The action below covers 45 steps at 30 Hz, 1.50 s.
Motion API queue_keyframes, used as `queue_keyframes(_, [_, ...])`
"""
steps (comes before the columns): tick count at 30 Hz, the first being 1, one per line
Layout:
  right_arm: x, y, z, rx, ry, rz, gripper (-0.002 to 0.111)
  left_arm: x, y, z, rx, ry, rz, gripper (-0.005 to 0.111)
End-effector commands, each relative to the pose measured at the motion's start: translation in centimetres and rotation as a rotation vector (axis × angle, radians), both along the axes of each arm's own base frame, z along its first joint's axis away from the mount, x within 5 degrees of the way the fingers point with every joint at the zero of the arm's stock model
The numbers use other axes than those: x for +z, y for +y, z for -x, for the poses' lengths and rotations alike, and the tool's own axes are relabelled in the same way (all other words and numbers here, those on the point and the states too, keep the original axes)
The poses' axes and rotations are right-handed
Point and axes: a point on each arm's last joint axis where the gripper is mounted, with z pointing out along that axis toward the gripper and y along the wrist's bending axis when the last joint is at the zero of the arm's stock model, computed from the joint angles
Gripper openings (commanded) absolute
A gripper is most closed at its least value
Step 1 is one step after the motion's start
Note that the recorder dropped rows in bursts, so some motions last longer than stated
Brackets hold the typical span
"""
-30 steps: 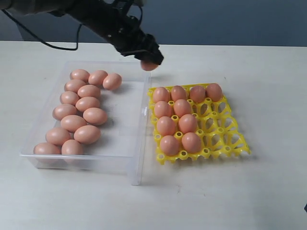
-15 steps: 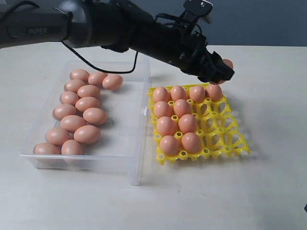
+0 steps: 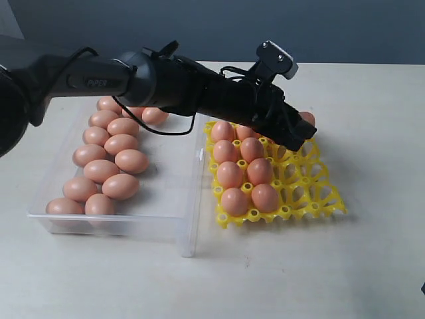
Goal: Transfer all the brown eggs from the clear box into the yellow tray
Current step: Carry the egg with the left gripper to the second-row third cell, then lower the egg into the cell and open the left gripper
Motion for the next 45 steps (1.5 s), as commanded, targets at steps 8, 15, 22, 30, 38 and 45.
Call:
queue_keyframes(8, [0.22, 0.00, -0.02, 0.001, -0.016, -0.001, 0.001, -0.60, -0.22, 0.66, -0.067, 0.019, -0.036, 0.000])
queue_keyframes(15, [0.22, 0.00, -0.02, 0.001, -0.016, -0.001, 0.001, -1.09, 0.12, 0.71, -0.094, 0.001, -0.105, 0.000])
queue_keyframes(22, [0.22, 0.00, -0.02, 0.001, -0.016, -0.001, 0.001, -1.13, 0.27, 0.40, -0.061, -0.013, -0.118, 0.000])
queue_keyframes(30, [0.22, 0.00, -0.02, 0.001, -0.016, -0.001, 0.001, -1.13, 0.28, 0.38, -0.059, -0.014, -0.119, 0.038])
queue_keyframes(38, [0.22, 0.00, -0.02, 0.001, -0.016, -0.001, 0.001, -1.02, 0.28, 0.39, -0.058, -0.015, -0.116, 0.050])
queue_keyframes(45, [0.22, 0.00, -0.02, 0.001, -0.016, -0.001, 0.001, -1.02, 0.29, 0.37, -0.056, -0.016, -0.117, 0.071])
